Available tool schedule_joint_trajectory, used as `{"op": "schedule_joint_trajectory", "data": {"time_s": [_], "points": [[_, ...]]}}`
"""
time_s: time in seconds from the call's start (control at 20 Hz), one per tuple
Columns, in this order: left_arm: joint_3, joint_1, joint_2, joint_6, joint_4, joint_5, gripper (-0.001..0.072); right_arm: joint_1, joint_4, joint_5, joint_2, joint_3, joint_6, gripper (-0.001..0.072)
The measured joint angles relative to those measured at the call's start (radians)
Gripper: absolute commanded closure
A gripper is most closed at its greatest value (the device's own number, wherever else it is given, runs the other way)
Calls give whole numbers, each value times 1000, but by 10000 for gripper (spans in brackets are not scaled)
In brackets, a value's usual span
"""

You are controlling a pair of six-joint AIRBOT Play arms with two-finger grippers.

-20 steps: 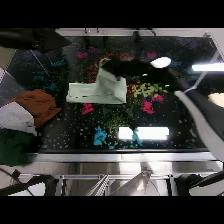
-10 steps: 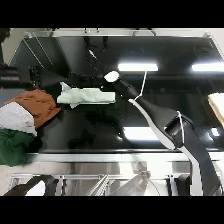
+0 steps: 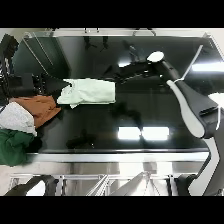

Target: Fold the shirts.

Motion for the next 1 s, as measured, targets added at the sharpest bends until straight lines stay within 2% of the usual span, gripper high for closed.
{"op": "schedule_joint_trajectory", "data": {"time_s": [0.3,0.35,0.4,0.55,0.65,0.7,0.75,0.8,0.9,0.95,1.0], "points": [[-6,0,0,11,-44,11,690,-72,-98,23,-84,-50,116,9],[-6,0,0,11,-45,13,691,-67,-92,21,-103,-52,121,27],[-6,0,0,11,-45,13,690,-56,-78,6,-125,-54,134,79],[-6,0,0,14,-51,11,690,-7,-20,-46,-169,-55,150,80],[-6,0,0,14,-51,0,691,32,7,-92,-183,-55,164,141],[-6,0,0,15,-51,-4,691,49,11,-117,-187,-56,167,141],[-6,0,0,20,-51,-11,690,65,22,-142,-190,-56,172,189],[-6,0,0,22,-51,-18,690,81,27,-167,-193,-56,172,384],[-6,0,0,25,-51,-35,690,100,38,-196,-199,-58,171,625],[-6,0,0,26,-50,-44,691,105,60,-206,-199,-58,163,680],[-6,0,0,29,-51,-52,690,109,78,-209,-197,-57,155,695]]}}
